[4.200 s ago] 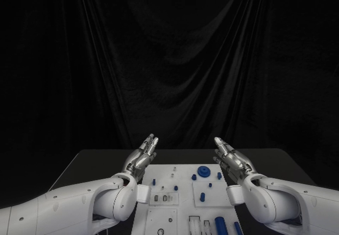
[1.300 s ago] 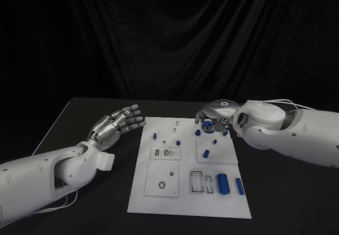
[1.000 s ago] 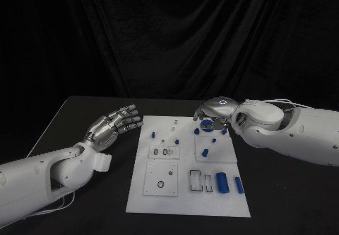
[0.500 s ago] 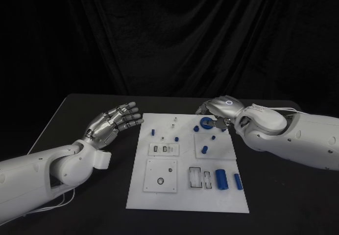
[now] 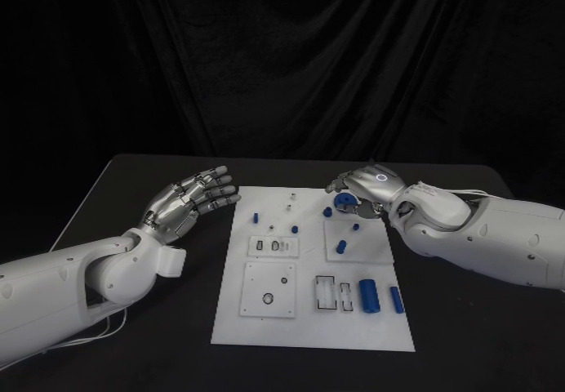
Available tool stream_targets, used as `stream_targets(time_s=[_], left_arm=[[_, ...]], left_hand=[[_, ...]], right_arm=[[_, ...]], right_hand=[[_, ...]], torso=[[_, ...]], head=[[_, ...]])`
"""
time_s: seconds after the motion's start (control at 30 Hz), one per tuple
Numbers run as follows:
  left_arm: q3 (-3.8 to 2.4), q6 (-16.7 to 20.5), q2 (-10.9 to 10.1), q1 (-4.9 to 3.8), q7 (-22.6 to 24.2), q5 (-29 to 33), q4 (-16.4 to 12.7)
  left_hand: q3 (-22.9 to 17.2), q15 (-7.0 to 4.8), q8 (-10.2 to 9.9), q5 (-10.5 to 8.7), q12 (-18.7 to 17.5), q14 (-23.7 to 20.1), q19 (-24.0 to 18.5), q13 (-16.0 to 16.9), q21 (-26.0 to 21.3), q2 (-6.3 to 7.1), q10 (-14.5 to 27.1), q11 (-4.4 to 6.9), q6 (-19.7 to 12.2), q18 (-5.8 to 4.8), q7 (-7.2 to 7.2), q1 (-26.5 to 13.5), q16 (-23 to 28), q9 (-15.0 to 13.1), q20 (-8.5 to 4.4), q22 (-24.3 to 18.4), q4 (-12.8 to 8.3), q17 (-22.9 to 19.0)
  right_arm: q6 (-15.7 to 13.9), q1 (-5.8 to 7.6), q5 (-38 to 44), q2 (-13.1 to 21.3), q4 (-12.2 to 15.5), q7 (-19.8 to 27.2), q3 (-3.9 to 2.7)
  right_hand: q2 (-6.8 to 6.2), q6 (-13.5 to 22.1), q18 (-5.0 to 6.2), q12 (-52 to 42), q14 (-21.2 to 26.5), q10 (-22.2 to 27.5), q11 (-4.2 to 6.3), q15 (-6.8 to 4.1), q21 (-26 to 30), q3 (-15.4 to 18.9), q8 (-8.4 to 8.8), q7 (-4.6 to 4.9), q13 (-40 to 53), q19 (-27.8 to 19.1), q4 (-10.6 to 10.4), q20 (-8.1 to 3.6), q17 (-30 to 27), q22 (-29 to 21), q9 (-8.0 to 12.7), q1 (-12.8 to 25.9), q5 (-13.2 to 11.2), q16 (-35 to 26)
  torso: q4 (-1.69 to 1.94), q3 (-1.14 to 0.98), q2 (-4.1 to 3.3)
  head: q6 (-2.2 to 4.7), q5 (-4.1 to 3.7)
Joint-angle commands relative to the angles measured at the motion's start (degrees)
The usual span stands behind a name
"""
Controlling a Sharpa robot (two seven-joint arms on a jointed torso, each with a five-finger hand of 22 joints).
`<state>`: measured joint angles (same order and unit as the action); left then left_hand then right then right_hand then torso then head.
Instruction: Assemble the parts on the task board
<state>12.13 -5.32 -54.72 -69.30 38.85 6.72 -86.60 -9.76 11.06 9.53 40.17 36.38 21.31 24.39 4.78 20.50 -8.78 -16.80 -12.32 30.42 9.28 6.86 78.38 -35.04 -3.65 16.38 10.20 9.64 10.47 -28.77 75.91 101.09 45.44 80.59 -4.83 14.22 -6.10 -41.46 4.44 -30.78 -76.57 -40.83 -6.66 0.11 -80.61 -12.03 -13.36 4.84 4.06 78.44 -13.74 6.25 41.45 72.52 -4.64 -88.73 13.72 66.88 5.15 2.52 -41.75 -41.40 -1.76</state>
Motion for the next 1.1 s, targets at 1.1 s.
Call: stream_targets(time_s=[1.1], left_arm=[[-0.05, -3.6, 0.8, -0.07, 1.3, -0.1, 1.1]], left_hand=[[-2.4, 1.03, 0.3, -0.31, 0.5, -1.2, -1.2, 0.2, -0.6, -0.96, 0.2, -1.28, 0.1, -0.76, 0.60, -0.6, -0.3, 0.0, 0.08, -0.2, -0.6, 0.0]], right_arm=[[2.7, -3.50, 0.7, -4.4, -5.5, 1.4, -0.07]], right_hand=[[0.86, -1.2, -0.66, 0.8, -1.1, -1.5, 0.40, -0.12, -1.0, -1.3, 1.36, 0.73, 0.0, 1.2, 1.2, 0.00, 2.0, 1.5, -0.1, -0.2, -0.2, 1.3]], torso=[[-0.13, -0.14, 0.23]], head=[[-1.59, 0.86]])
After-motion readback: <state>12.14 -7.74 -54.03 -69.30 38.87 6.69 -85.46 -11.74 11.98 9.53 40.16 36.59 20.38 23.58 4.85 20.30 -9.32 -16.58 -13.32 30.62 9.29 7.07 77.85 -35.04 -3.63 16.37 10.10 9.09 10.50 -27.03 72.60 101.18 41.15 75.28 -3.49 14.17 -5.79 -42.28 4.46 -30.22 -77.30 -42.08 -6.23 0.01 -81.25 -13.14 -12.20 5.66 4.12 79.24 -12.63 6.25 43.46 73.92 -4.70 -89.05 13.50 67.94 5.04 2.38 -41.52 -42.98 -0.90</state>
